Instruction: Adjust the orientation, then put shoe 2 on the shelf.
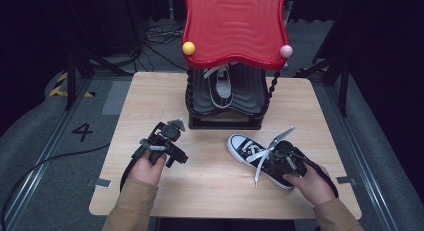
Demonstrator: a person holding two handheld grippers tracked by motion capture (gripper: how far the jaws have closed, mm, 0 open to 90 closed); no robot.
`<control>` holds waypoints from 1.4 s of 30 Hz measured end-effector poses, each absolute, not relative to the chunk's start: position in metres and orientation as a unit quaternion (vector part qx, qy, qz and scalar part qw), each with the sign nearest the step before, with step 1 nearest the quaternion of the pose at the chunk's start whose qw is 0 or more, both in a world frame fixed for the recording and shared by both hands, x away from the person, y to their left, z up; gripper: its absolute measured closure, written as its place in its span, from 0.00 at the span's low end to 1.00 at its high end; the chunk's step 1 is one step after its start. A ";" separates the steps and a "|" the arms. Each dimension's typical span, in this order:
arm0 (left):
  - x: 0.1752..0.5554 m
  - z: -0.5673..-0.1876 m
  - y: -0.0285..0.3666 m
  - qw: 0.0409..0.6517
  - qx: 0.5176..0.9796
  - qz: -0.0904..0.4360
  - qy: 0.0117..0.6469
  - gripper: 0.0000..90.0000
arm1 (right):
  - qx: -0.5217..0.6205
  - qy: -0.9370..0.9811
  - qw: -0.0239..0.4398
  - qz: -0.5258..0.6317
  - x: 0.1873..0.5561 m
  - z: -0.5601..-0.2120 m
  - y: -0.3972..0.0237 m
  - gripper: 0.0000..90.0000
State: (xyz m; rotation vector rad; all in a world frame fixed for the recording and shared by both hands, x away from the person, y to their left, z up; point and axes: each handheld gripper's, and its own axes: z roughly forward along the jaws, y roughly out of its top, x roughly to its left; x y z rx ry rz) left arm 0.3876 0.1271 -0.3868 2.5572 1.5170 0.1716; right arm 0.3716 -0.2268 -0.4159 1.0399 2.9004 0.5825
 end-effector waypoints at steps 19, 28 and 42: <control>0.388 -0.389 0.127 0.077 0.855 0.054 0.510 0.19 | 0.311 0.937 0.021 0.156 0.382 -0.431 -0.199 0.84; 0.389 -0.388 0.131 0.080 0.854 0.051 0.512 0.19 | 0.311 0.938 0.025 0.153 0.384 -0.431 -0.194 0.84; 0.389 -0.388 0.139 0.086 0.851 0.046 0.516 0.19 | 0.318 0.933 0.032 0.166 0.382 -0.423 -0.193 0.93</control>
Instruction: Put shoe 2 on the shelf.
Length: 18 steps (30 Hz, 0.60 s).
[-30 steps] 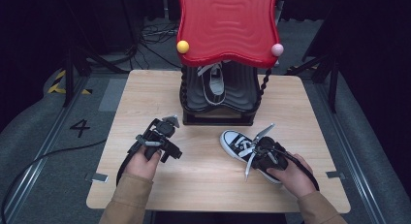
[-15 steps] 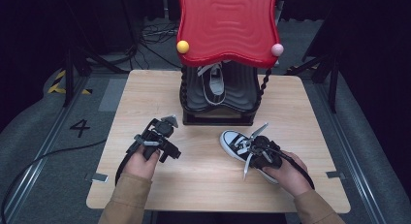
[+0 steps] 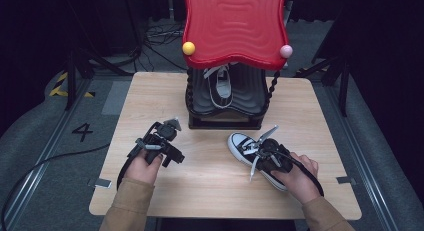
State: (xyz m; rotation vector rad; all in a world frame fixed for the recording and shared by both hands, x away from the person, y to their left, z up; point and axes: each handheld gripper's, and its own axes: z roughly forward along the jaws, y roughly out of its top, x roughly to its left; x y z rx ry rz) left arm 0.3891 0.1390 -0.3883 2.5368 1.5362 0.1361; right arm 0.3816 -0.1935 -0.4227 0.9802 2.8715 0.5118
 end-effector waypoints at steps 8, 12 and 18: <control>0.388 -0.388 0.146 0.089 0.846 0.044 0.524 0.19 | 0.321 0.930 0.022 0.178 0.379 -0.407 -0.196 0.94; 0.388 -0.389 0.150 0.089 0.844 0.046 0.527 0.19 | 0.317 0.929 0.028 0.189 0.377 -0.392 -0.198 0.94; 0.388 -0.389 0.152 0.084 0.843 0.043 0.530 0.19 | 0.318 0.924 0.038 0.208 0.375 -0.369 -0.202 0.94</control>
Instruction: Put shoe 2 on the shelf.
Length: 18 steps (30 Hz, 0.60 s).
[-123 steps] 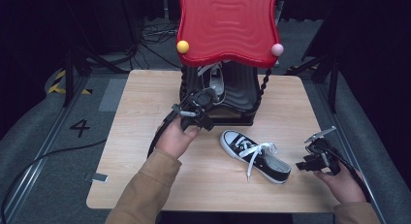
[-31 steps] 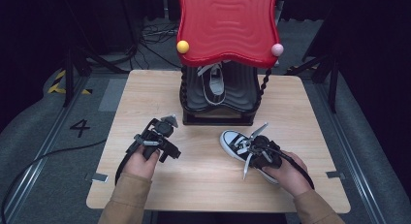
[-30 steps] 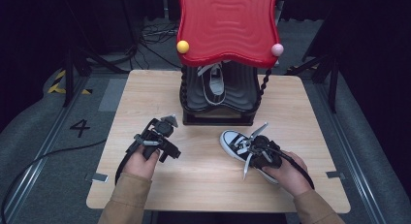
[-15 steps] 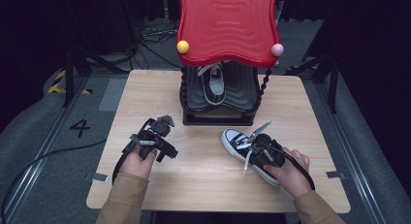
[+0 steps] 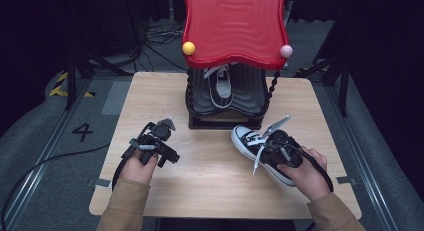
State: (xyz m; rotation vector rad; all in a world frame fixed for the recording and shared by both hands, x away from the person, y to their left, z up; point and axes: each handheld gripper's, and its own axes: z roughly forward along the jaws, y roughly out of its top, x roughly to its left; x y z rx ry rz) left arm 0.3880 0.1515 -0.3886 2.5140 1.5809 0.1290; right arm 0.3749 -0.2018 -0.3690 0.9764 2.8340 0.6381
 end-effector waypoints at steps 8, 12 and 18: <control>0.388 -0.387 0.154 0.087 0.839 0.042 0.535 0.19 | 0.317 0.919 0.051 0.229 0.375 -0.338 -0.203 0.94; 0.387 -0.386 0.155 0.088 0.839 0.043 0.535 0.19 | 0.321 0.915 0.062 0.238 0.378 -0.325 -0.201 0.94; 0.387 -0.386 0.156 0.088 0.840 0.044 0.534 0.19 | 0.338 0.904 0.082 0.248 0.389 -0.309 -0.201 0.94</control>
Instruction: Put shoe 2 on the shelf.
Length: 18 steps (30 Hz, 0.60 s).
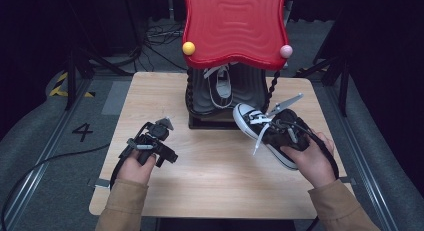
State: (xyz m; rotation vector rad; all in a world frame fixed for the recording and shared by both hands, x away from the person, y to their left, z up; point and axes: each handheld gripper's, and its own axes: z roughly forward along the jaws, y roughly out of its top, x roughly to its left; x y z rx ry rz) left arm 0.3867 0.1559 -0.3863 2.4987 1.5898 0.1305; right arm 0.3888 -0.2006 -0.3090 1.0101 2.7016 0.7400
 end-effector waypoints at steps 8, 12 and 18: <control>0.386 -0.386 0.157 0.090 0.841 0.040 0.533 0.19 | 0.361 0.890 0.106 0.258 0.409 -0.297 -0.196 0.94; 0.385 -0.386 0.159 0.088 0.840 0.040 0.534 0.19 | 0.374 0.882 0.117 0.264 0.417 -0.293 -0.194 0.94; 0.383 -0.387 0.165 0.090 0.836 0.041 0.540 0.19 | 0.392 0.866 0.138 0.279 0.432 -0.290 -0.182 0.94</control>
